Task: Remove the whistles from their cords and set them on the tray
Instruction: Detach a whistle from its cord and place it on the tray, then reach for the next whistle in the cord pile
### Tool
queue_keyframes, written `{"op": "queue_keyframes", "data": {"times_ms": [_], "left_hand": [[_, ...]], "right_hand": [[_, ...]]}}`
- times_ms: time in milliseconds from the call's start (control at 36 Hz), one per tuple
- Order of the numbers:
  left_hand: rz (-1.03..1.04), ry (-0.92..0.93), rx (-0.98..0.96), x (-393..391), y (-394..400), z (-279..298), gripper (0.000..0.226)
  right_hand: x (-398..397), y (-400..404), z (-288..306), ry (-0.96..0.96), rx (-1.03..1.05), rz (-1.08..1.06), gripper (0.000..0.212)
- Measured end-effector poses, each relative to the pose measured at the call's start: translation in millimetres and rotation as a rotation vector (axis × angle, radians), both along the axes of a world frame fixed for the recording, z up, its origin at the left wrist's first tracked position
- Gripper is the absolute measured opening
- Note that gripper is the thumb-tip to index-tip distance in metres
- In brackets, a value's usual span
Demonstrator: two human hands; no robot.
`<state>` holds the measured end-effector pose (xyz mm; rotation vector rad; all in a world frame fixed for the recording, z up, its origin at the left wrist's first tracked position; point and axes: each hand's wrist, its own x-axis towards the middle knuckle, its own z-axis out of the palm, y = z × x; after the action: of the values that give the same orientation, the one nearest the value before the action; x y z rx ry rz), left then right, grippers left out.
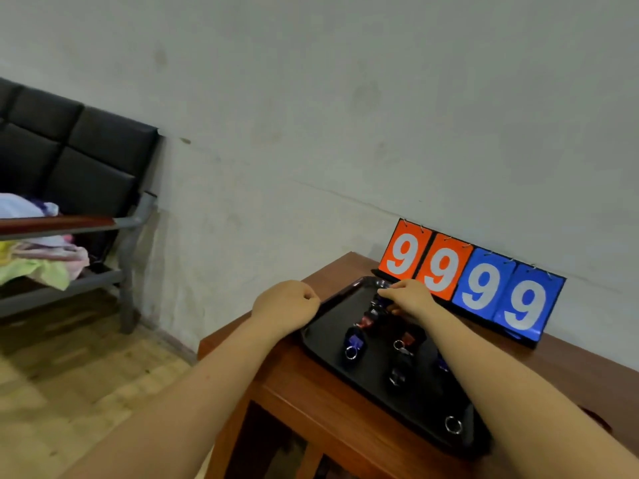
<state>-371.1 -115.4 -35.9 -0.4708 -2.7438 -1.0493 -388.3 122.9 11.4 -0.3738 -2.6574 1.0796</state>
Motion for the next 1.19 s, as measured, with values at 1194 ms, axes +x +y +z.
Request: {"op": "queue_keyframes", "data": {"times_ms": [1194], "left_hand": [[-0.533, 0.2, 0.038, 194.8, 226.1, 35.2, 0.019]], "right_hand": [[317.4, 177.9, 4.0, 0.239, 0.255, -0.085, 0.02]]}}
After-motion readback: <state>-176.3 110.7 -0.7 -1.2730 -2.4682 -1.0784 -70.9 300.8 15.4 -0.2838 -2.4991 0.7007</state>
